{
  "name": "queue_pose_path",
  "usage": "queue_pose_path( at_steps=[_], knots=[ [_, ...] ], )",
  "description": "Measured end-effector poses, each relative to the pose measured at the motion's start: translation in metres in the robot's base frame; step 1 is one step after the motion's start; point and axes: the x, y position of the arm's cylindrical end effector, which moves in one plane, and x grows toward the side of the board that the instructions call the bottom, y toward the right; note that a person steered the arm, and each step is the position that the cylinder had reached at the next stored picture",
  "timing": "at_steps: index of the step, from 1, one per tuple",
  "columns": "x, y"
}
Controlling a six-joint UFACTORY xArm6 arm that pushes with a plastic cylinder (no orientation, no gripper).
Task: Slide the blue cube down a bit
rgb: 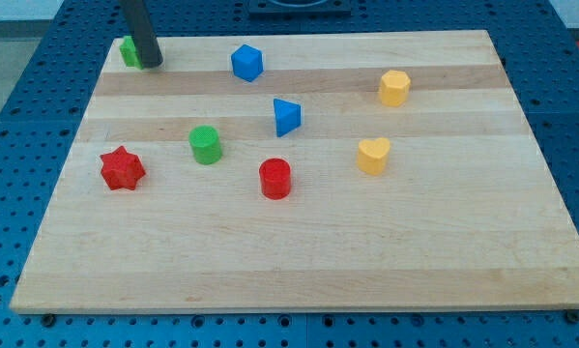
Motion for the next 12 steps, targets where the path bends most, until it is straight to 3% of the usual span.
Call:
queue_pose_path(
  at_steps=[2, 4, 5, 6, 8, 10, 11, 12],
  knots=[
    [0.092, -0.017],
    [0.084, 0.003],
    [0.110, 0.010],
    [0.105, 0.023],
    [0.062, 0.101],
    [0.042, 0.249],
    [0.012, 0.288],
    [-0.054, 0.286]
  ],
)
